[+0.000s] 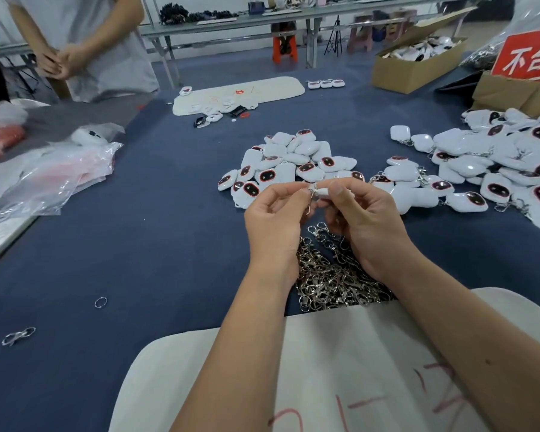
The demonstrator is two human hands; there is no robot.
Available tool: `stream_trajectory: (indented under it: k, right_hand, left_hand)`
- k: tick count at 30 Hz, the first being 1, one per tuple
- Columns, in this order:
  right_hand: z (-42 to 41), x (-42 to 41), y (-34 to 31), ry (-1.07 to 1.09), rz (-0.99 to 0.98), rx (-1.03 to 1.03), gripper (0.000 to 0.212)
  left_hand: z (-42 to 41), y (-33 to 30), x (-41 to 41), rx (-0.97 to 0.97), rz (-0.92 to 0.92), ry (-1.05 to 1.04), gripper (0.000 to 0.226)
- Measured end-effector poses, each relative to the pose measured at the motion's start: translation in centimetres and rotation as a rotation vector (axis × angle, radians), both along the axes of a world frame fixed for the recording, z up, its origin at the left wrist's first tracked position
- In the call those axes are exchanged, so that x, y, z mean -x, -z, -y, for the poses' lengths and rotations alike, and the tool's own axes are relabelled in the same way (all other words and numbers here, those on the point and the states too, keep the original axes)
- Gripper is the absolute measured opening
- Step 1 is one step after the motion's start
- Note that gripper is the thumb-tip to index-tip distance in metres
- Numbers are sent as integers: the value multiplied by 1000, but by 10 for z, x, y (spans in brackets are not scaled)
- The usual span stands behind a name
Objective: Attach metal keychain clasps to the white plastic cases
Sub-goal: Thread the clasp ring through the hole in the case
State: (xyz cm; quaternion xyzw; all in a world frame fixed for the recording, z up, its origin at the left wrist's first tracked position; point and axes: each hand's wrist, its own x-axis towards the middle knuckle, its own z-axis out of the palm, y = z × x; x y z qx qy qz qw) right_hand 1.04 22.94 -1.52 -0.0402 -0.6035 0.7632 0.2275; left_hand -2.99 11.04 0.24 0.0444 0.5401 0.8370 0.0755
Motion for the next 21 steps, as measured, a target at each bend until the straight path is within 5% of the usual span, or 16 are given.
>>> stream_trajectory:
  k: [21]
  right_hand:
    - [2, 0, 2, 106, -7, -110, 22]
  left_hand:
    - [11, 3, 7, 379, -252, 37, 17]
